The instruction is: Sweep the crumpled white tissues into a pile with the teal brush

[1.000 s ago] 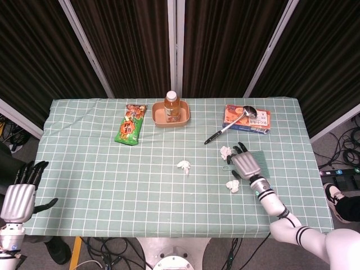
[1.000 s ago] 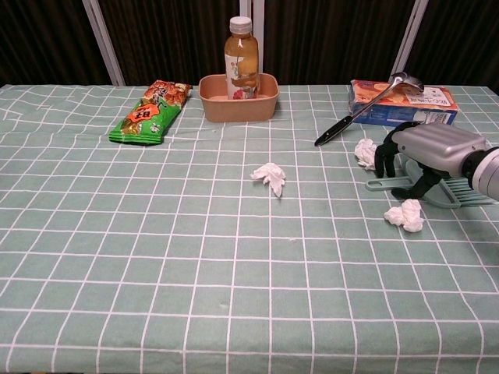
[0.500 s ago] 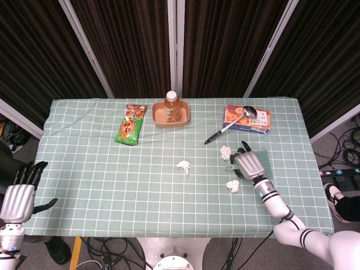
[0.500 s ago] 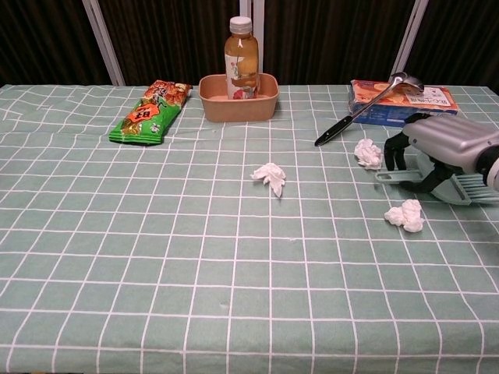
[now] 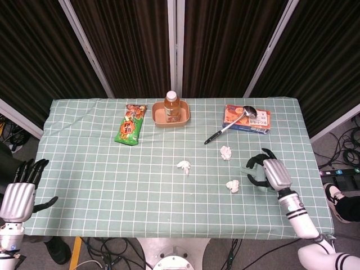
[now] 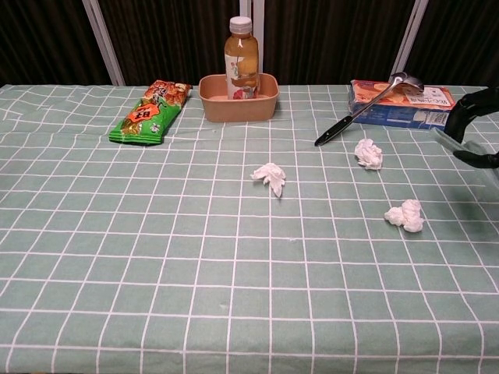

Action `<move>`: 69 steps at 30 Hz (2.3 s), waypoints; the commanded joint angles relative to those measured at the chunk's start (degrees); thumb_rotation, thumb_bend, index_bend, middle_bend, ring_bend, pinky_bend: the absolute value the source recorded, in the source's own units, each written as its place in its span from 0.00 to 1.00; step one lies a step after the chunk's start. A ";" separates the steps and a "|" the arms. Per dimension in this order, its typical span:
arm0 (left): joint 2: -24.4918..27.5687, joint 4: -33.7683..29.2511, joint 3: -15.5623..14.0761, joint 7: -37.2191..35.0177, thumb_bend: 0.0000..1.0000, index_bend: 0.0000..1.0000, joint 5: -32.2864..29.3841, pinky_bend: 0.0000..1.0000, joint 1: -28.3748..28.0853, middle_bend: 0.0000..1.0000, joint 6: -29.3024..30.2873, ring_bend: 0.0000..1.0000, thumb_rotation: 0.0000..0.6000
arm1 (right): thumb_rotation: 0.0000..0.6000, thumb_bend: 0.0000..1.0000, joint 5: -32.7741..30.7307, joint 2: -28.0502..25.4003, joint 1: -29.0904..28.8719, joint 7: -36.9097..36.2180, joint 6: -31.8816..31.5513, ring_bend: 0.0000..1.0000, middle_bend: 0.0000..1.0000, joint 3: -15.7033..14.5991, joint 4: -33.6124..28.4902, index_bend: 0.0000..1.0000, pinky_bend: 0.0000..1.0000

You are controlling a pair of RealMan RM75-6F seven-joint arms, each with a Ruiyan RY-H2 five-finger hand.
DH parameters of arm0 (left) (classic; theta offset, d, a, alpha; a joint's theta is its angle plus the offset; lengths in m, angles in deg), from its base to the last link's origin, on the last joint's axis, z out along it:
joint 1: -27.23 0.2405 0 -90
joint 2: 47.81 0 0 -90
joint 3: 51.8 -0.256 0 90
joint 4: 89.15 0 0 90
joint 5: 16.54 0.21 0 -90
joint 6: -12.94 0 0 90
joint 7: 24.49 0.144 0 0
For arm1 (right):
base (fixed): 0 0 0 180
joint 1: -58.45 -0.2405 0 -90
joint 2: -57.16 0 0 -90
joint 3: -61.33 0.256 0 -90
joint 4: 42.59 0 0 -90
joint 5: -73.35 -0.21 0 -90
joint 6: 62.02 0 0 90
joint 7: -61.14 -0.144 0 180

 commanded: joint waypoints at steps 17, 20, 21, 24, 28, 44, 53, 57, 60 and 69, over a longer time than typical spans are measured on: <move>-0.22 1.01 -0.59 -1.12 0.01 0.07 0.96 0.02 1.12 0.09 1.93 0.00 1.00 | 1.00 0.33 -0.23 17.18 -1.99 -2.98 -0.28 0.30 0.61 4.86 0.75 0.63 0.11; -0.17 0.91 -0.57 -0.85 0.01 0.07 1.27 0.02 1.23 0.09 2.37 0.00 1.00 | 1.00 0.33 -1.28 21.09 -4.74 -1.13 0.74 0.30 0.61 7.66 3.40 0.63 0.11; -0.17 0.88 -0.60 -0.83 0.01 0.07 1.29 0.02 1.24 0.09 2.34 0.00 1.00 | 1.00 0.33 -1.74 22.18 -5.64 -0.69 1.29 0.30 0.61 8.47 4.13 0.63 0.11; -0.17 0.83 -0.67 -0.84 0.01 0.07 1.10 0.02 1.21 0.09 1.99 0.00 1.00 | 1.00 0.33 -2.81 25.47 -8.53 0.10 3.10 0.30 0.61 10.64 7.13 0.63 0.11; -0.36 1.01 -0.62 -0.68 0.01 0.07 0.68 0.02 1.30 0.09 1.81 0.00 1.00 | 1.00 0.33 -3.73 29.39 -11.55 -0.90 5.02 0.30 0.61 12.38 11.09 0.63 0.11; 0.01 0.74 -0.39 -0.86 0.01 0.07 -0.10 0.02 1.14 0.09 0.87 0.00 1.00 | 1.00 0.33 -0.11 32.60 -16.06 -10.41 4.43 0.30 0.61 13.04 17.13 0.63 0.11; 0.29 0.17 -0.40 -0.92 0.01 0.07 0.10 0.02 0.96 0.09 0.62 0.00 1.00 | 1.00 0.34 0.07 13.72 -14.47 -11.11 7.25 0.30 0.61 14.07 7.08 0.63 0.11; 0.14 -0.03 -0.36 -0.64 0.01 0.07 -0.15 0.02 0.84 0.09 0.28 0.00 1.00 | 1.00 0.35 0.14 7.08 -14.47 -15.02 12.67 0.30 0.61 12.16 6.99 0.63 0.11; 0.39 -0.58 -0.32 -0.15 0.01 0.07 -0.29 0.02 0.70 0.09 -0.03 0.00 1.00 | 1.00 0.35 1.91 6.63 -15.18 -16.85 14.63 0.30 0.61 9.84 11.86 0.64 0.11; 1.05 -2.71 -0.14 1.87 0.01 0.07 -1.20 0.02 0.76 0.09 -0.37 0.00 1.00 | 1.00 0.37 7.67 15.45 -19.74 -27.07 16.02 0.30 0.61 4.71 32.42 0.64 0.11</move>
